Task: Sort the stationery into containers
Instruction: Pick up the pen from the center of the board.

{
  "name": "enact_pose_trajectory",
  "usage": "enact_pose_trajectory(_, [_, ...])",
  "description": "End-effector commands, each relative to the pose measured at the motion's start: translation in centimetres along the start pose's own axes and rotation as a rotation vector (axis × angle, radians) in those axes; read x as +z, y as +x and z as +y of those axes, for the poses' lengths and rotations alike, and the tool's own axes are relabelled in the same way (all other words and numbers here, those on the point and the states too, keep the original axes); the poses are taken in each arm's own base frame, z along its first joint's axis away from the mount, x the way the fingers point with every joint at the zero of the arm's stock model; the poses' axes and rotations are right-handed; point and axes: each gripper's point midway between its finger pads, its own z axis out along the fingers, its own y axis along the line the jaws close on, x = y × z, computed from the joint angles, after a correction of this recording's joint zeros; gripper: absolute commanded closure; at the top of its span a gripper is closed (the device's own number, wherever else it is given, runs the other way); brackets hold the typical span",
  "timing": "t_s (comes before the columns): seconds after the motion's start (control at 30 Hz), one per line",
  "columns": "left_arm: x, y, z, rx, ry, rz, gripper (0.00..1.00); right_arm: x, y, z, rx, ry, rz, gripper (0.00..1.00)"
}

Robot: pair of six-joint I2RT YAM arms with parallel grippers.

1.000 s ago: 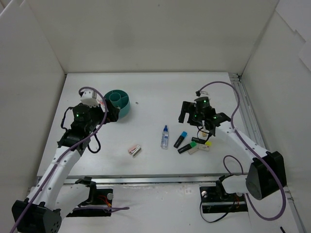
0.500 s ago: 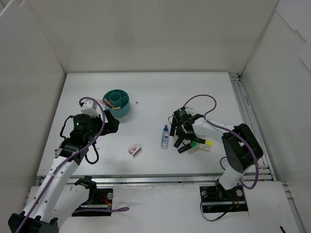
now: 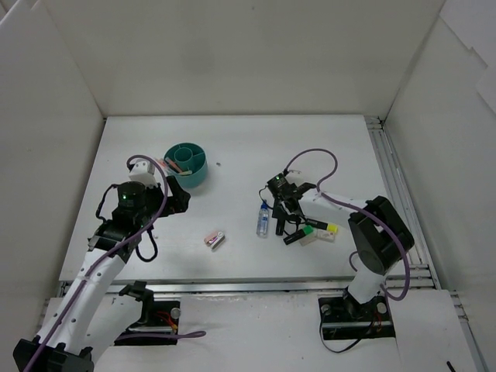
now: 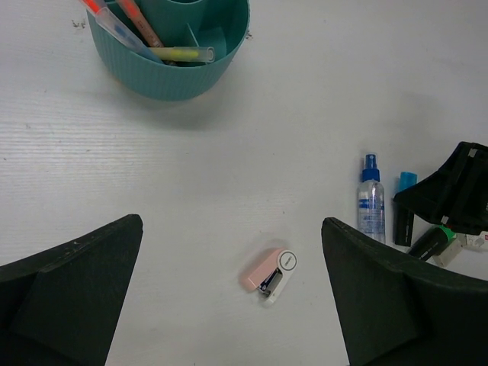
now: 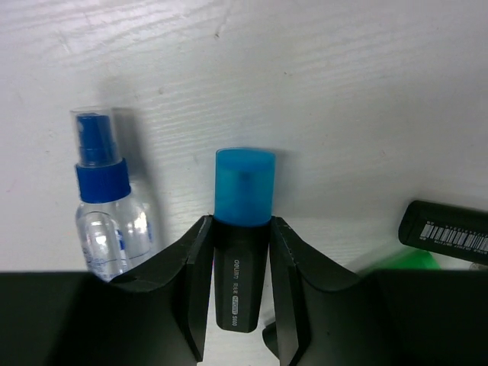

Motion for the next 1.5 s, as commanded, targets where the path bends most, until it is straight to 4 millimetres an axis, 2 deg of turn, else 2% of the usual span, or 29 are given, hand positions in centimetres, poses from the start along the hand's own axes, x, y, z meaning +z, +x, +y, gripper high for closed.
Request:
enact_pose_trajectory(0.0, [-0.6, -3.0, -2.3, 0.018, 0.085, -0.071, 0.00, -3.1, -5.2, 2.0, -0.010, -0.044, -0.182, 0.96])
enact_pose_trajectory(0.03, [-0.5, -3.3, -2.7, 0.024, 0.108, -0.078, 0.00, -3.6, -5.8, 2.6, -0.032, -0.076, -0.207, 0.98])
enact_pose_trajectory(0.07, [-0.3, -3.3, -3.1, 0.029, 0.128, -0.068, 0.01, -5.1, -6.9, 3.3, -0.045, -0.130, -0.252, 0.99])
enact_pose_trajectory(0.1, [-0.3, -3.2, -3.9, 0.033, 0.170, -0.057, 0.00, -5.6, -6.8, 3.9, -0.112, -0.189, -0.254, 1.00])
enact_pose_trajectory(0.13, [-0.2, -3.4, -4.4, 0.035, 0.193, -0.059, 0.00, -6.7, -7.9, 5.4, -0.144, -0.272, -0.307, 1.00])
enact_pose_trajectory(0.17, [0.1, -3.5, -4.8, 0.030, 0.211, -0.049, 0.00, -8.6, -8.8, 6.5, -0.173, -0.360, -0.358, 1.00])
enact_pose_trajectory(0.2, [-0.1, -3.3, -6.0, 0.032, 0.271, -0.032, 0.00, -9.9, -8.5, 8.3, -0.278, -0.485, -0.389, 1.00])
enact_pose_trajectory(0.23, [-0.1, -3.7, -6.8, 0.038, 0.312, -0.043, 0.00, -11.0, -8.1, 9.2, -0.348, -0.569, -0.409, 1.00])
enact_pose_trajectory(0.27, [0.1, -3.7, -7.4, 0.042, 0.345, -0.033, 0.01, -12.9, -8.2, 9.9, -0.399, -0.647, -0.453, 1.00])
enact_pose_trajectory(0.3, [-0.2, -3.9, -8.6, 0.045, 0.409, -0.031, 0.00, -14.0, -7.0, 10.9, -0.523, -0.754, -0.484, 1.00])
enact_pose_trajectory(0.33, [-0.1, -4.1, -9.1, 0.049, 0.439, -0.031, 0.01, -16.0, -6.3, 11.6, -0.602, -0.831, -0.529, 1.00])
enact_pose_trajectory(0.43, [-0.8, -4.3, -11.9, 0.060, 0.581, -0.022, 0.00, -18.6, -3.3, 12.8, -0.850, -0.978, -0.606, 1.00])
enact_pose_trajectory(0.47, [-0.7, -4.1, -12.3, 0.058, 0.606, -0.009, 0.01, -19.6, -3.3, 12.9, -0.925, -0.996, -0.651, 1.00])
enact_pose_trajectory(0.5, [-1.0, -3.5, -13.1, 0.059, 0.649, 0.022, 0.00, -20.1, -2.1, 13.0, -0.978, -1.036, -0.626, 1.00])
enact_pose_trajectory(0.57, [-0.9, -3.5, -14.7, 0.076, 0.714, 0.022, 0.01, -21.5, -1.7, 13.5, -1.071, -1.085, -0.648, 1.00])
enact_pose_trajectory(0.63, [-0.9, -3.1, -15.5, 0.076, 0.742, 0.044, 0.00, -21.5, -1.2, 13.6, -1.105, -1.084, -0.627, 1.00])
enact_pose_trajectory(0.77, [-0.3, -1.5, -16.8, 0.069, 0.757, 0.094, 0.01, -21.7, -2.8, 14.5, -1.077, -1.034, -0.683, 1.00])
enact_pose_trajectory(0.83, [0.2, -0.8, -16.7, 0.061, 0.730, 0.107, 0.00, -21.9, -2.9, 15.0, -1.072, -1.045, -0.694, 1.00])
enact_pose_trajectory(0.97, [0.9, -0.2, -16.9, 0.046, 0.717, 0.105, 0.08, -22.5, -3.2, 16.0, -1.055, -1.061, -0.724, 1.00])
enact_pose_trajectory(1.13, [1.1, 0.6, -18.1, 0.047, 0.779, 0.142, 0.31, -22.8, -3.6, 16.5, -1.038, -1.043, -0.744, 1.00])
enact_pose_trajectory(1.17, [1.1, 0.7, -18.2, 0.046, 0.782, 0.149, 0.39, -22.9, -4.3, 16.5, -1.021, -1.021, -0.770, 1.00])
enact_pose_trajectory(1.33, [1.6, 1.7, -18.1, 0.036, 0.756, 0.170, 0.57, -23.3, -5.8, 16.4, -0.955, -0.974, -0.830, 1.00])
enact_pose_trajectory(1.47, [1.3, 1.4, -18.4, 0.030, 0.762, 0.151, 0.70, -23.4, -6.4, 16.6, -0.908, -0.963, -0.850, 1.00])
